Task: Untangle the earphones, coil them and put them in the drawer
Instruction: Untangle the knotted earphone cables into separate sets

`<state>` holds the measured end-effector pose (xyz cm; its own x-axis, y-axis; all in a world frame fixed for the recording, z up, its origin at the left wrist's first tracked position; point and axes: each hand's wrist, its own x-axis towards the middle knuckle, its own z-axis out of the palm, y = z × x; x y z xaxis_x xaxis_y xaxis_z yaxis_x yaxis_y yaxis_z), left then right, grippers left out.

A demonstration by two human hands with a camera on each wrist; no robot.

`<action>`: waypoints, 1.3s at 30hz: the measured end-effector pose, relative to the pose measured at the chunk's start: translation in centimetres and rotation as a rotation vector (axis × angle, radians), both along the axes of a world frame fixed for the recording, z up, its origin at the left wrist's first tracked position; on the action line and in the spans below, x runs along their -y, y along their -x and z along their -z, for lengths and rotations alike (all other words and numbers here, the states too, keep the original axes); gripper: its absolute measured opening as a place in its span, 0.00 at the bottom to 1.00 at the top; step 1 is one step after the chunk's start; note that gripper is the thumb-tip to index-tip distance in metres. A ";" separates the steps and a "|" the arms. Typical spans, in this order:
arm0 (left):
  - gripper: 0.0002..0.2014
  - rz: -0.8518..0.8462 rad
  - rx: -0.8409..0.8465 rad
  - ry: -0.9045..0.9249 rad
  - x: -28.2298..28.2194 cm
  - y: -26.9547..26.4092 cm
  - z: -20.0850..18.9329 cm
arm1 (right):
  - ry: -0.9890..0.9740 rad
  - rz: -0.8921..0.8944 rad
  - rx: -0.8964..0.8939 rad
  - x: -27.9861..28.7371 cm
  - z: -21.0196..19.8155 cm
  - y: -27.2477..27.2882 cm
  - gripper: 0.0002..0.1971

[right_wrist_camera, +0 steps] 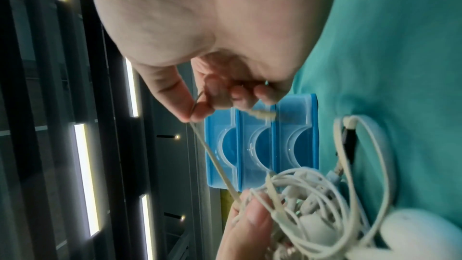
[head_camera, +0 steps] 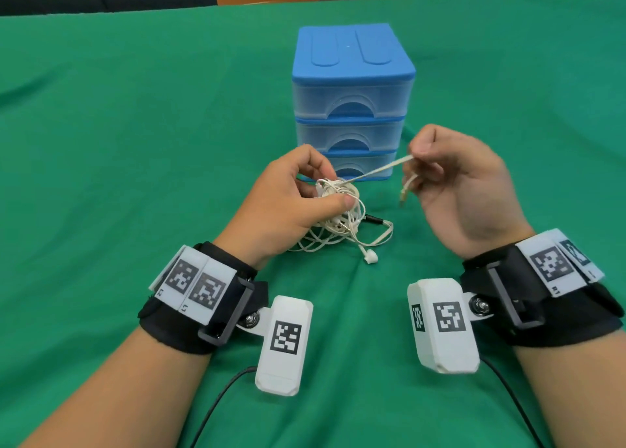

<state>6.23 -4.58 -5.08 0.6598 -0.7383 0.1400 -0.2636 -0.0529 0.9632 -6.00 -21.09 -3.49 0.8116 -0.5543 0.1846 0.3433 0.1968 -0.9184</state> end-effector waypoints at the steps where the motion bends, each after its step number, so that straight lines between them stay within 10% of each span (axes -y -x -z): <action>1: 0.18 0.000 0.012 0.000 0.0 0.0 0.0 | 0.037 0.061 -0.014 0.1 0.1 -0.1 0.08; 5: 0.20 0.032 0.039 0.013 -0.1 0.1 -0.2 | 0.239 0.155 -0.089 0.4 0.2 -0.2 0.09; 13: 0.24 0.053 0.059 0.042 -0.2 0.3 -0.4 | 0.374 -0.211 -0.219 -1.0 0.7 -0.2 0.12; 28: 0.16 0.123 0.102 0.014 -0.3 0.2 -0.4 | 0.507 0.218 -0.197 0.2 0.6 -0.4 0.09; 39: 0.10 0.085 0.157 0.073 -0.2 0.2 -0.5 | 0.686 0.155 -0.193 0.0 0.1 0.2 0.07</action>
<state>6.00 -4.36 -4.55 0.5609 -0.7747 0.2919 -0.4119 0.0448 0.9101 -6.23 -21.13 -3.57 0.7864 -0.4764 0.3932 0.1402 -0.4824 -0.8647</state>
